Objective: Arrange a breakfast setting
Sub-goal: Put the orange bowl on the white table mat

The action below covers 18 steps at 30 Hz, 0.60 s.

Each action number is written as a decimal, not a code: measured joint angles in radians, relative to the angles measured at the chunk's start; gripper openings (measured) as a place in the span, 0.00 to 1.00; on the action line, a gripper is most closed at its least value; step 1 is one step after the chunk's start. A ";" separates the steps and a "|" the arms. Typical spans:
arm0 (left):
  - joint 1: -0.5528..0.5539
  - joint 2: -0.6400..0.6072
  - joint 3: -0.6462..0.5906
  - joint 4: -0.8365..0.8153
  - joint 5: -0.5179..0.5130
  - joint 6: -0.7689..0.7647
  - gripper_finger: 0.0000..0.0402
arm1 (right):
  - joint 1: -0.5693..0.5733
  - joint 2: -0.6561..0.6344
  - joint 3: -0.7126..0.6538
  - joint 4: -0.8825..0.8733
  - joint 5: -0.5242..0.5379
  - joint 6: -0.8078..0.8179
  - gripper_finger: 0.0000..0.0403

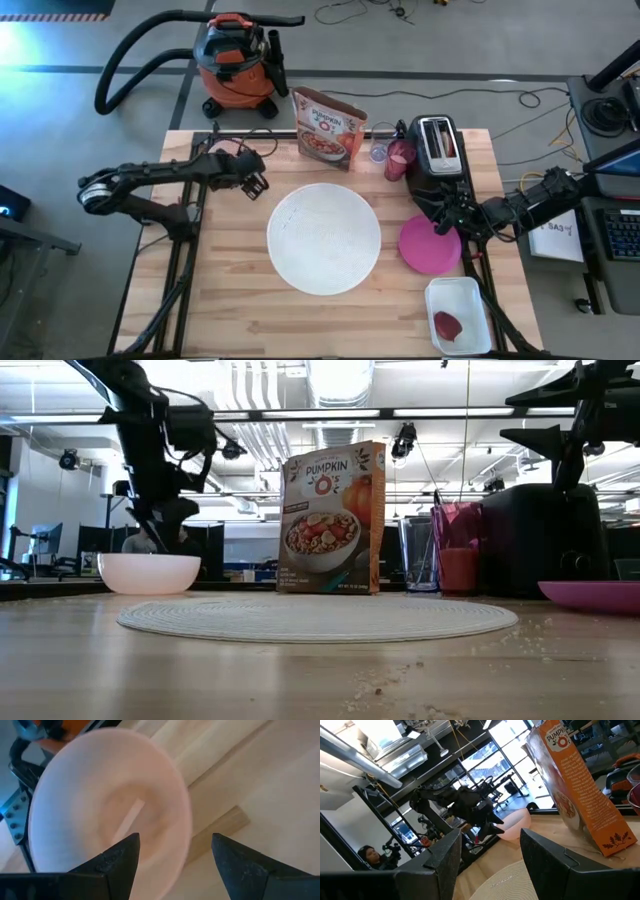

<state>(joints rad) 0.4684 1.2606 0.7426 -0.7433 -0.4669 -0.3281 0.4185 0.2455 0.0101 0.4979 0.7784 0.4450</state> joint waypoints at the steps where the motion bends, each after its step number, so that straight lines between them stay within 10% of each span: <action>1: 0.017 0.000 -0.003 0.002 0.019 0.012 0.58 | 0.000 0.000 0.000 0.000 0.000 0.000 0.48; 10: 0.105 0.000 -0.063 0.088 0.065 0.076 0.55 | 0.000 0.000 0.000 0.000 0.000 0.000 0.48; 18: 0.105 0.035 -0.123 0.179 0.176 0.127 0.33 | 0.000 0.000 0.000 0.000 0.000 0.000 0.48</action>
<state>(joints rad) 0.5732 1.2952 0.6195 -0.5640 -0.2905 -0.2016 0.4186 0.2455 0.0098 0.4976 0.7784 0.4446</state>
